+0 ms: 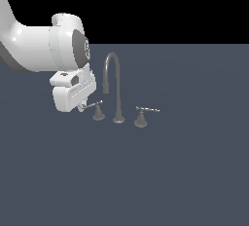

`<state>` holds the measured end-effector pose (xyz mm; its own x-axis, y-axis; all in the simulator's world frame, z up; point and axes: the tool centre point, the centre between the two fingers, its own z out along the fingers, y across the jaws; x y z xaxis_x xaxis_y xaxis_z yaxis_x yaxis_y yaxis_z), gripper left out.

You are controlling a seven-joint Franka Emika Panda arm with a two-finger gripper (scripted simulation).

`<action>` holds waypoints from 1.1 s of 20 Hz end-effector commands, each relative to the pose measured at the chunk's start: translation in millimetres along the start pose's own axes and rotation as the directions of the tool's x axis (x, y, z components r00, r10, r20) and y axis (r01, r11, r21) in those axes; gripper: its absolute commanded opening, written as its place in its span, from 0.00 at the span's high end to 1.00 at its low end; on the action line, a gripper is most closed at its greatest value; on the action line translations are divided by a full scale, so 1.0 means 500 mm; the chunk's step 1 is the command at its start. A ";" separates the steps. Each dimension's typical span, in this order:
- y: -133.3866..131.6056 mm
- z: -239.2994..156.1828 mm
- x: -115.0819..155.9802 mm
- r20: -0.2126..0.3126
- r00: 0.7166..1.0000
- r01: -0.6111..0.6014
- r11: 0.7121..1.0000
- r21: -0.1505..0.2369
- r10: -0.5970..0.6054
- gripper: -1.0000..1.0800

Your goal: Turn on the faucet by rotating a designated handle.

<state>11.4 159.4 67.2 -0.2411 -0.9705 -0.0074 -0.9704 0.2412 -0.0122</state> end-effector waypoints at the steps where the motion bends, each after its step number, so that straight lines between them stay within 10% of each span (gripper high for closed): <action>1: 0.004 -0.001 0.025 -0.003 1.000 -0.009 1.000 -0.001 0.009 1.00; 12: 0.041 -0.004 0.047 0.007 1.000 0.011 1.000 -0.004 -0.011 1.00; 22: 0.013 0.003 0.174 -0.008 1.000 -0.012 1.000 -0.012 0.012 1.00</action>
